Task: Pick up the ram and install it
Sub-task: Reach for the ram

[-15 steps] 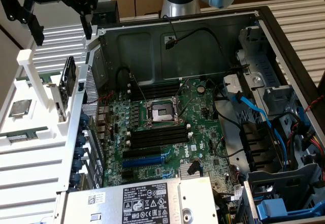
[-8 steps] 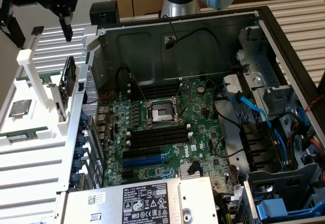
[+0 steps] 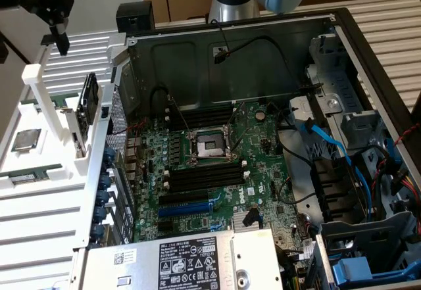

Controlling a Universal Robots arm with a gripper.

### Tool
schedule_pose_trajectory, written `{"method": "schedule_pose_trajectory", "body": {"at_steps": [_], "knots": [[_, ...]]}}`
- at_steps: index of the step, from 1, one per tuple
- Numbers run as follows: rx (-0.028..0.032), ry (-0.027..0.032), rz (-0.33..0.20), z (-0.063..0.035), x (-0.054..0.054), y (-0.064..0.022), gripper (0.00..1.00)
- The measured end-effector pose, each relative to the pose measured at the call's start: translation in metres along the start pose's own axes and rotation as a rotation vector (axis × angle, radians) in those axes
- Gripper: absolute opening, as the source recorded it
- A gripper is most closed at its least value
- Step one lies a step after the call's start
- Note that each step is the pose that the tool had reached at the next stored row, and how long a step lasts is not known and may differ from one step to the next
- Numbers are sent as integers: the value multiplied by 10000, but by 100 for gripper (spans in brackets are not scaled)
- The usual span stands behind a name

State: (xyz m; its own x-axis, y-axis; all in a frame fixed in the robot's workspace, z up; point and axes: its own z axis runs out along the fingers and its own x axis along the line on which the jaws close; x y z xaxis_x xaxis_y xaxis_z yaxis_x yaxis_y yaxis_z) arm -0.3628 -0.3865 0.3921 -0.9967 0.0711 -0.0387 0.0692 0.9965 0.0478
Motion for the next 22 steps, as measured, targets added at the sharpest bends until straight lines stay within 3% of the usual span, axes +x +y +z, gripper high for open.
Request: {"method": "schedule_pose_trajectory", "body": {"at_steps": [14,18,22], "knots": [[8,-1,0,-6,637,138,99],[9,7,-8,-6,708,149,99],[8,10,-18,-6,802,216,99]]}}
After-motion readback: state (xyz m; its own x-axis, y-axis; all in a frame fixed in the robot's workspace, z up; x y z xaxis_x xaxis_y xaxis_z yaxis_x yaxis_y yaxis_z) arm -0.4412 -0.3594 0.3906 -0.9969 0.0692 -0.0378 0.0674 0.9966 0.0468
